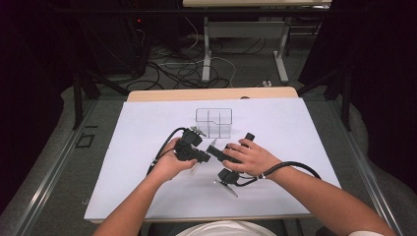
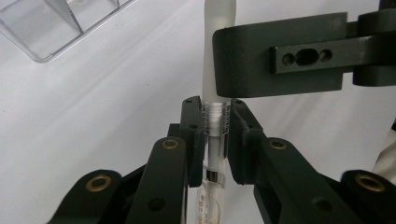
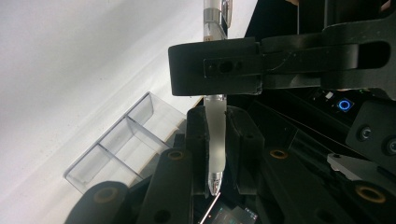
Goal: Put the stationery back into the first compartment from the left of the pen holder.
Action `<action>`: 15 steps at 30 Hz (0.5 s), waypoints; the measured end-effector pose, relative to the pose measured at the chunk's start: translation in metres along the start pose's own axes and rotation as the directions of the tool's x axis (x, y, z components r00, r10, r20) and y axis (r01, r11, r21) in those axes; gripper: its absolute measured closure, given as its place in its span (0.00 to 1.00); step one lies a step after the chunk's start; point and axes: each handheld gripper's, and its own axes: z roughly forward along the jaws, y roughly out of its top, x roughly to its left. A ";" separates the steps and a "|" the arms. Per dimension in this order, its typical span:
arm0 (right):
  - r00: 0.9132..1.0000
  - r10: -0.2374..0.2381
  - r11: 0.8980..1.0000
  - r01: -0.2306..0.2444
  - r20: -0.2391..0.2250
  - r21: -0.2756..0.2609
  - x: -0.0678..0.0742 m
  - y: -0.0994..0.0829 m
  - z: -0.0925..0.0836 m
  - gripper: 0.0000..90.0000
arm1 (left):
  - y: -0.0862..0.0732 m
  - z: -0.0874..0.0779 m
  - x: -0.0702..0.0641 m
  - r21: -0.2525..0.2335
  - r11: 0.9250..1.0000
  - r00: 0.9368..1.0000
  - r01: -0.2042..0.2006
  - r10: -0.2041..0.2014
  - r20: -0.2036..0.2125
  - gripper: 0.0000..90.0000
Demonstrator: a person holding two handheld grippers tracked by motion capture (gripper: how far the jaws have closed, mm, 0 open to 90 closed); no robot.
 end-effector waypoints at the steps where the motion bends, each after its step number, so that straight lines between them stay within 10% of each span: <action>1: 1.000 0.012 1.000 -0.012 -0.001 0.000 0.000 0.000 0.000 0.89 | 0.000 0.000 0.000 -0.001 1.000 1.000 0.004 -0.004 0.002 0.88; 15: 0.996 0.078 0.997 -0.077 -0.032 0.018 -0.003 -0.007 -0.002 0.77 | -0.003 -0.003 0.008 -0.011 0.999 0.999 0.033 -0.033 -0.013 0.88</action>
